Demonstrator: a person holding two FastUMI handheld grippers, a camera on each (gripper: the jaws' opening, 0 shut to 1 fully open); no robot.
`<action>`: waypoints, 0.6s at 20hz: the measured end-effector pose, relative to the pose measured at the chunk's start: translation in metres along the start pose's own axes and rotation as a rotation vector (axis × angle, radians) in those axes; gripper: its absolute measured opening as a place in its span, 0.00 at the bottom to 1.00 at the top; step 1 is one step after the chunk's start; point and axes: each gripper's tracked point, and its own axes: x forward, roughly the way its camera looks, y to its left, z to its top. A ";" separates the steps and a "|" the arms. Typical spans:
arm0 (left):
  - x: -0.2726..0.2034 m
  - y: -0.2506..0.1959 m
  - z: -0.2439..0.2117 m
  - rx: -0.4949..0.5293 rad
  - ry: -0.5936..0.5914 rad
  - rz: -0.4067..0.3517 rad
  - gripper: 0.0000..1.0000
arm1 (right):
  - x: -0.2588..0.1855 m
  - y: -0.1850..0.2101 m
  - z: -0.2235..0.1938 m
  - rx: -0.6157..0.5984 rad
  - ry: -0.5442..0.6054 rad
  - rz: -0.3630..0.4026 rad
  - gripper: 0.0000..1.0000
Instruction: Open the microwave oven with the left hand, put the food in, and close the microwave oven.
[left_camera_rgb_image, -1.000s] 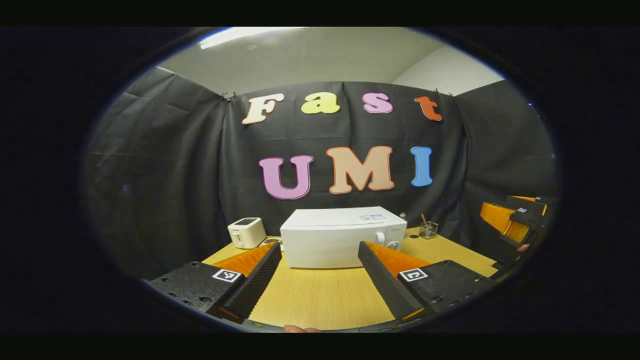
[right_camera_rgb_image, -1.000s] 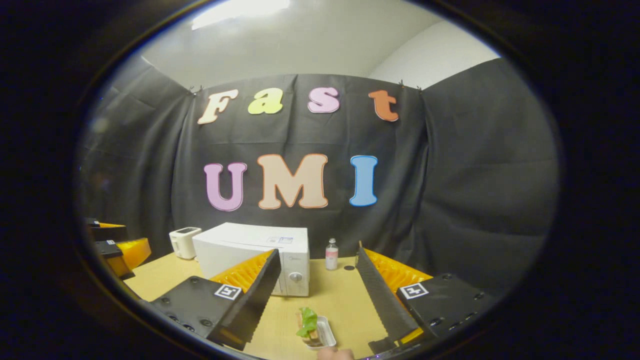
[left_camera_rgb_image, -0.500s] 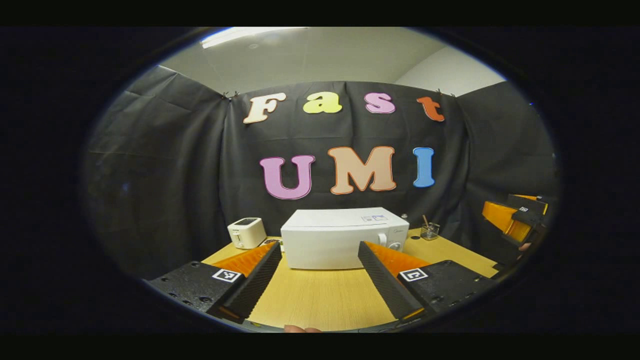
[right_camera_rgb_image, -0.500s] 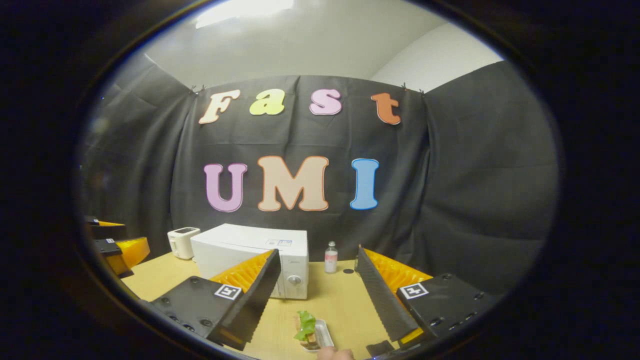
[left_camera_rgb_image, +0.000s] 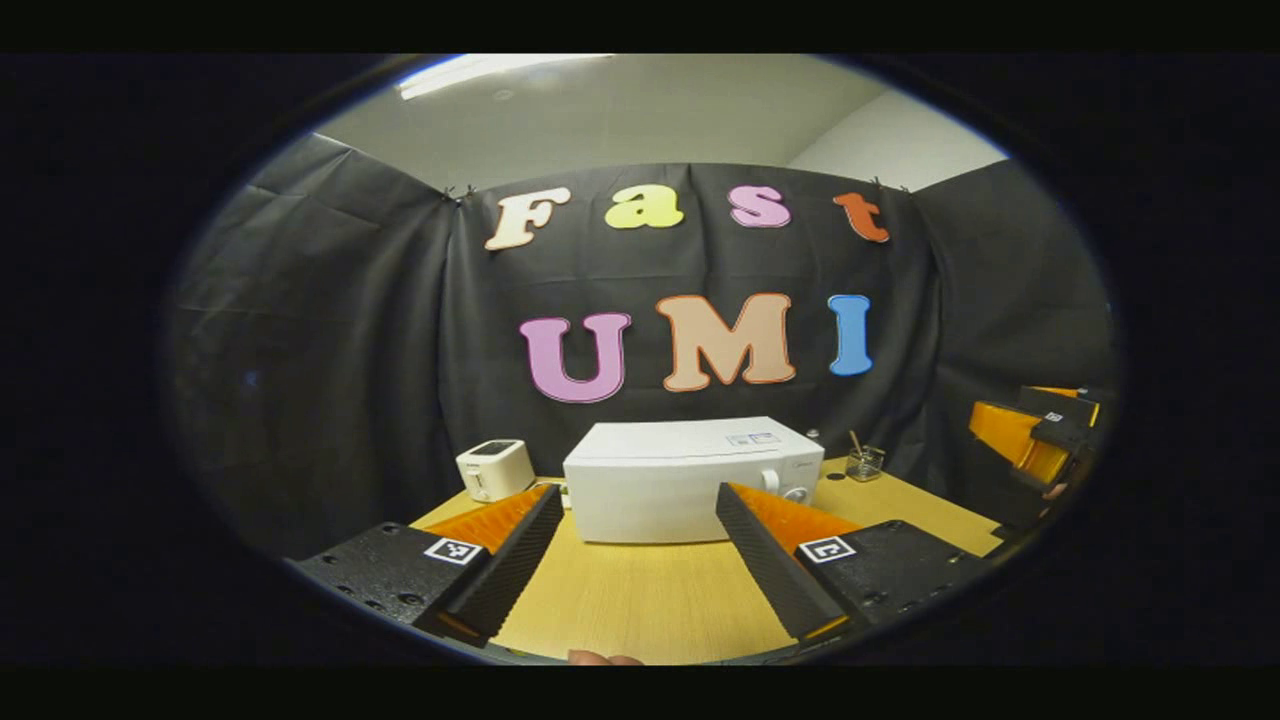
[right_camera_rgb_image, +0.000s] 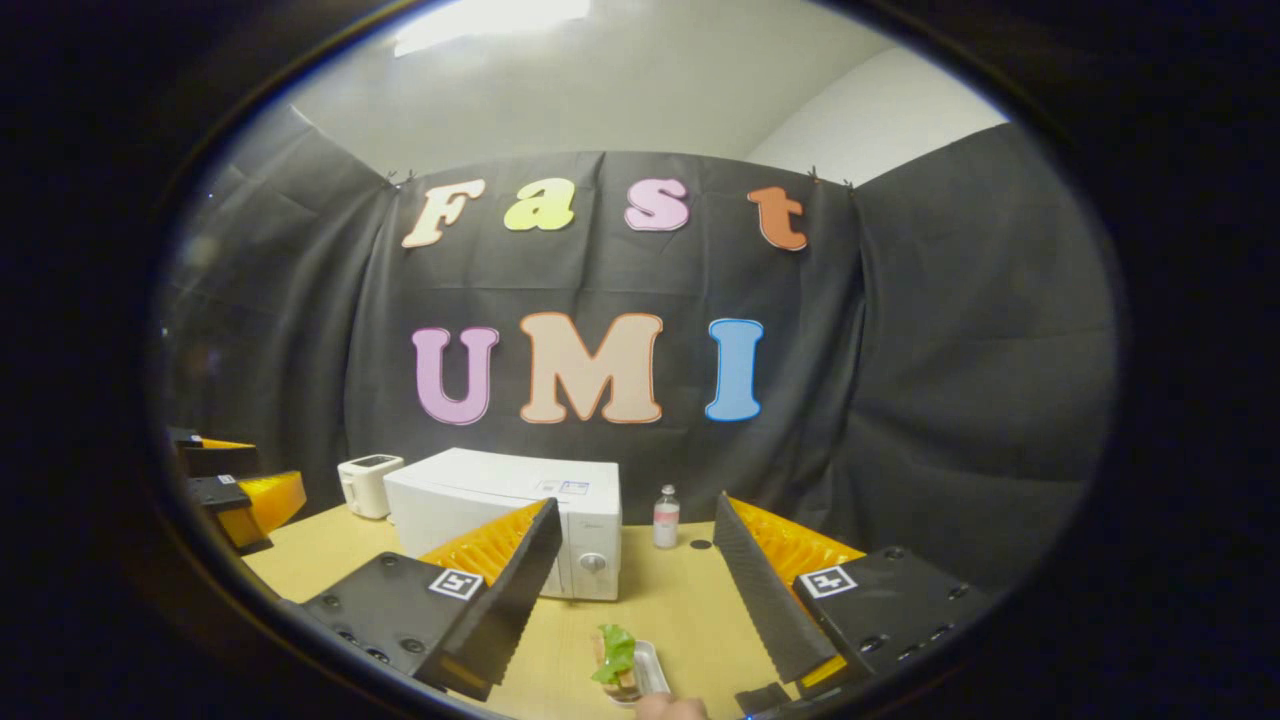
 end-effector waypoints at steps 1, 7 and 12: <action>0.006 -0.003 -0.003 -0.009 0.001 -0.006 0.99 | 0.001 -0.001 0.000 0.000 0.002 -0.001 0.96; 0.073 -0.046 -0.044 0.013 -0.012 -0.094 0.99 | -0.008 -0.022 -0.015 -0.001 0.050 -0.032 0.96; 0.145 -0.106 -0.111 0.043 -0.002 -0.171 0.99 | -0.025 -0.046 -0.026 -0.030 0.083 -0.057 0.97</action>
